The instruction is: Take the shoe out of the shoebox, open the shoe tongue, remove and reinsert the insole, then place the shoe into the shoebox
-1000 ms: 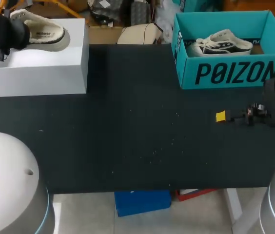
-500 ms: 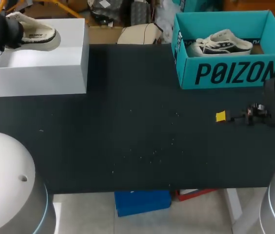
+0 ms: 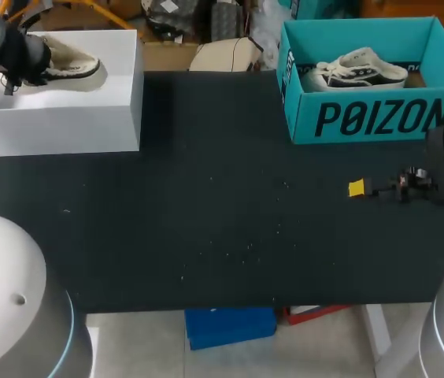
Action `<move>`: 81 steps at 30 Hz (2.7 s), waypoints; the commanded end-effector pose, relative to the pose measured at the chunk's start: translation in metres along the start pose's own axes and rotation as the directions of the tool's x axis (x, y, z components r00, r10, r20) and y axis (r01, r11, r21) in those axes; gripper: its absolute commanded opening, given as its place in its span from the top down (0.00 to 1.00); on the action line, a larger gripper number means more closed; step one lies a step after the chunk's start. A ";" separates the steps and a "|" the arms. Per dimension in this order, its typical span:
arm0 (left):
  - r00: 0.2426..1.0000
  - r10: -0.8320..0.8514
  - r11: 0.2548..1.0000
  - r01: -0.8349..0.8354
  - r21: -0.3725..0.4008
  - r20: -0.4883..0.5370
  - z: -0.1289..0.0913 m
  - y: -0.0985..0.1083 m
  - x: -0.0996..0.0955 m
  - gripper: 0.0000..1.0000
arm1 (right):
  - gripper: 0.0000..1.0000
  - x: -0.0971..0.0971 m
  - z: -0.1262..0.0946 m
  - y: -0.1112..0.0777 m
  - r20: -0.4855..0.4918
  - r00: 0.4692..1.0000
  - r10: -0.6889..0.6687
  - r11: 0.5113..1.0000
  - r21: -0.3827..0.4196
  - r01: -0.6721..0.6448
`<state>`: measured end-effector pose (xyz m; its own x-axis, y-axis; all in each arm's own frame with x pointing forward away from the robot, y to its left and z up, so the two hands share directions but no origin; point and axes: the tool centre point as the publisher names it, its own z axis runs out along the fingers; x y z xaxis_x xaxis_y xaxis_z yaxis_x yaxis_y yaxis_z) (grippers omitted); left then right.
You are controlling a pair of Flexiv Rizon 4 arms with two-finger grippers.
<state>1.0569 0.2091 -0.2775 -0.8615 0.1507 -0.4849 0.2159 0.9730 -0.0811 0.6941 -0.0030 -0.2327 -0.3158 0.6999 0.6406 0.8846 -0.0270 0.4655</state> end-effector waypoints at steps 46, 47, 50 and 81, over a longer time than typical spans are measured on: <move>0.998 0.002 0.999 0.001 0.043 -0.070 0.032 -0.001 0.009 0.56 | 0.00 0.000 0.001 0.000 0.002 1.000 0.001 1.000 0.000 -0.001; 0.998 0.006 0.999 -0.003 0.042 -0.067 0.029 -0.002 0.009 0.57 | 0.00 0.000 0.001 0.000 0.002 1.000 0.001 1.000 0.000 -0.001; 0.999 0.017 0.999 -0.015 0.036 -0.050 0.010 -0.008 0.001 0.58 | 0.00 0.000 0.001 0.000 0.002 1.000 0.001 1.000 0.000 -0.001; 0.924 0.144 0.987 -0.107 0.123 -0.355 -0.093 -0.161 0.133 0.00 | 0.00 0.000 0.001 0.000 0.002 1.000 0.001 1.000 0.000 -0.001</move>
<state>0.8752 0.0929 -0.2463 -0.9271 0.3454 -0.1453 0.3668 0.9159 -0.1630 0.6942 -0.0029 -0.2329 -0.3157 0.7000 0.6405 0.8846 -0.0270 0.4656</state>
